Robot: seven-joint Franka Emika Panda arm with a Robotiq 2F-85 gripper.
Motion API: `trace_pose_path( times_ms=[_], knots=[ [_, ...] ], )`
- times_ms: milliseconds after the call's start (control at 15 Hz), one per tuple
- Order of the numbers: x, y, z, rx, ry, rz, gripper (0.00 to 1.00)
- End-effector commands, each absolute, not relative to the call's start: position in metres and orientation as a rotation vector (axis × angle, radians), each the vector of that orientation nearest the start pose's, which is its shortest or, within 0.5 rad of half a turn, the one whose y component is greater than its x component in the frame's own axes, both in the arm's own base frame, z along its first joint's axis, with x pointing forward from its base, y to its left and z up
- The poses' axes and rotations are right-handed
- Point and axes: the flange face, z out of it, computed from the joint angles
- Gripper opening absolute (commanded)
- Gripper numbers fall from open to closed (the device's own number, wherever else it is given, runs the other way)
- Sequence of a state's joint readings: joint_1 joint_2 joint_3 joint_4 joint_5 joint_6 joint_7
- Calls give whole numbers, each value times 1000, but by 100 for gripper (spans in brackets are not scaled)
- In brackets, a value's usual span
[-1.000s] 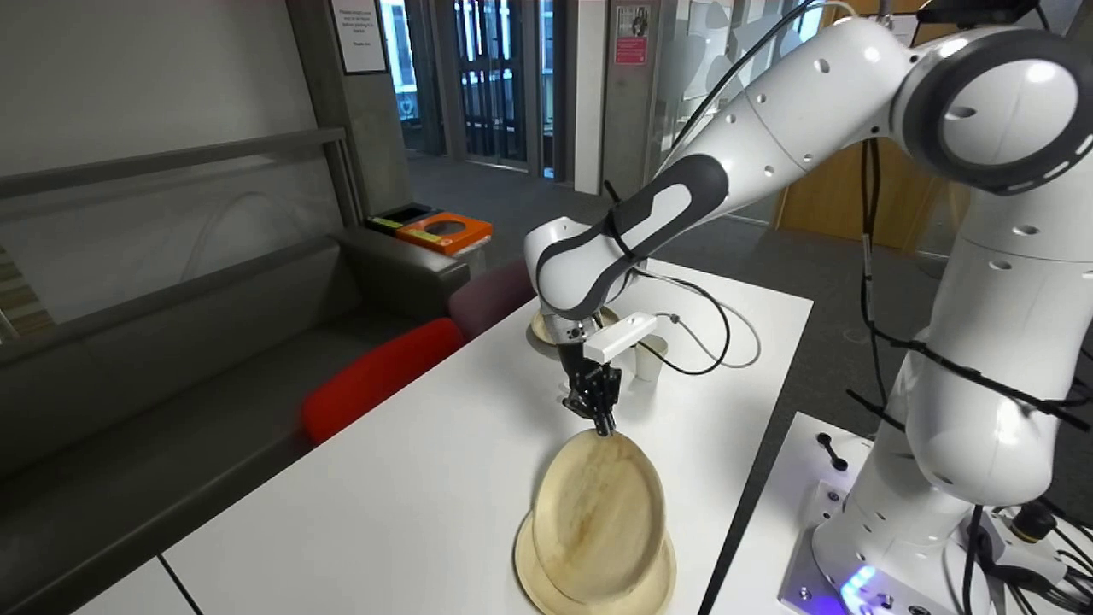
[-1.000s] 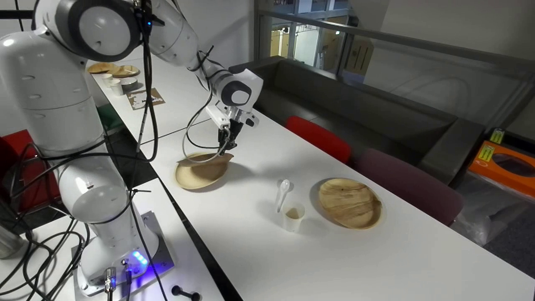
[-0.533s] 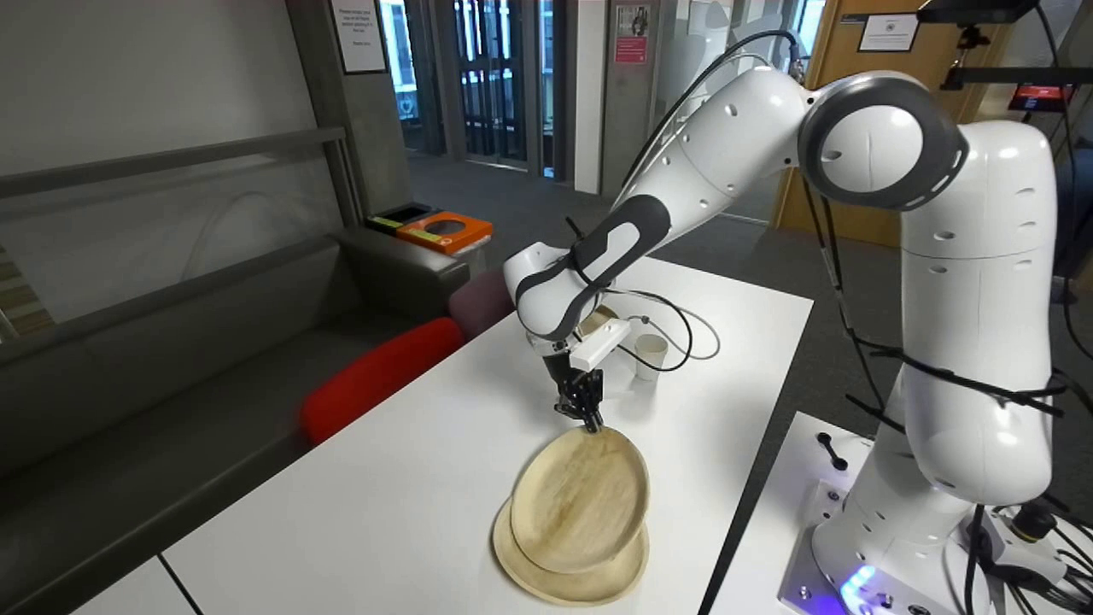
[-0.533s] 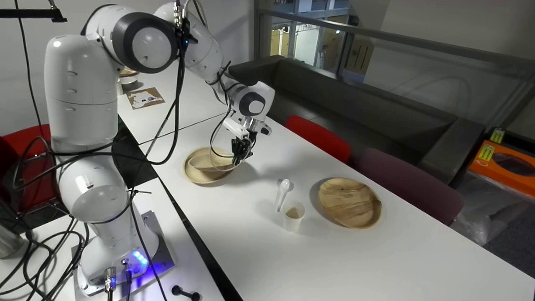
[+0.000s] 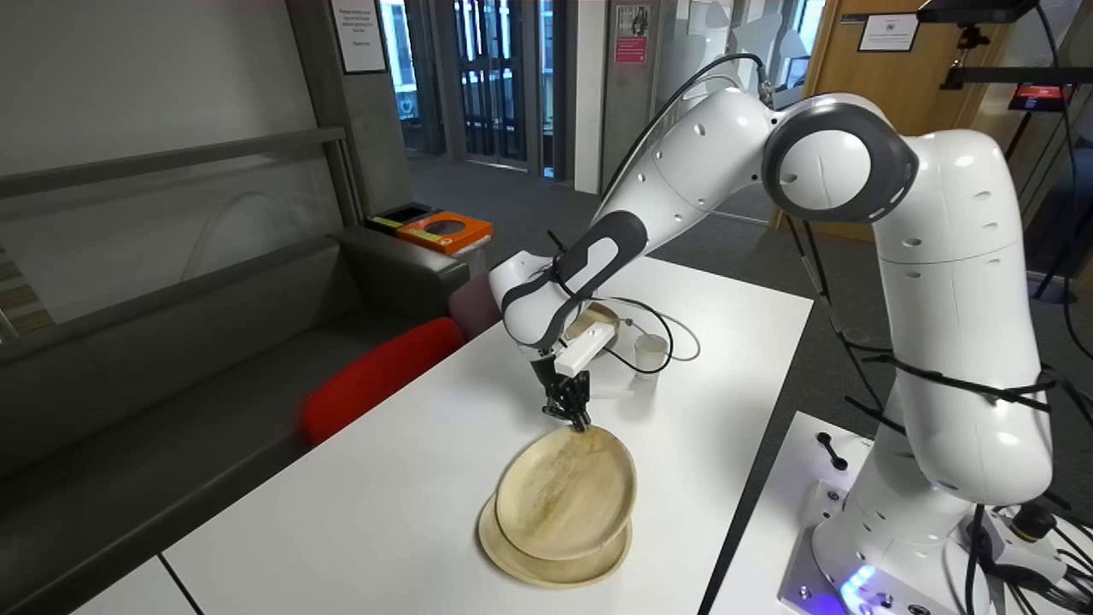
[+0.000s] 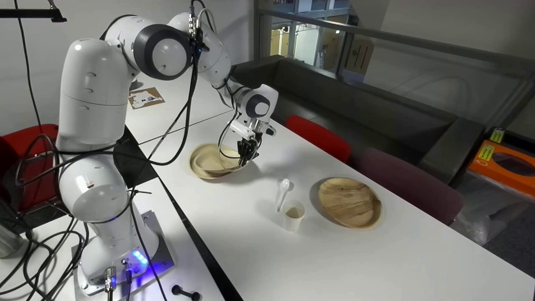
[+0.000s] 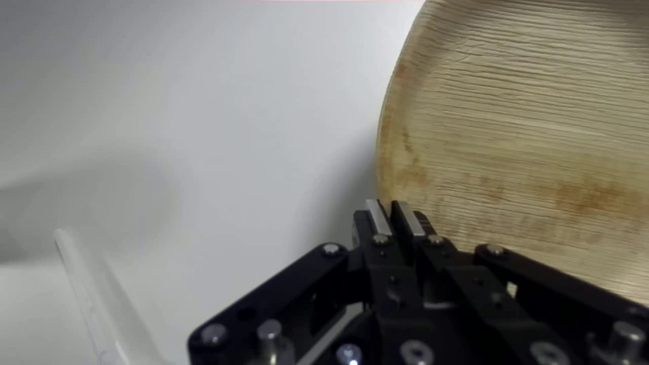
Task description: Stack up the plates
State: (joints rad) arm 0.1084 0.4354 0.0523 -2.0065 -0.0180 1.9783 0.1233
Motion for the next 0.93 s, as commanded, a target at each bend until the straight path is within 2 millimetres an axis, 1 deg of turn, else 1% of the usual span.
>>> trace_pose_path(
  times_ms=[0,200,400,600,733,867],
  knots=[
    [557,88,201,-3226,172,693,2],
    [565,84,200,-3266,387,652,2],
    [570,79,201,-3261,527,649,2],
    [566,80,207,-3254,536,635,2],
    [562,84,214,-3248,491,628,2],
    [557,91,228,-3251,414,596,2]
  ],
)
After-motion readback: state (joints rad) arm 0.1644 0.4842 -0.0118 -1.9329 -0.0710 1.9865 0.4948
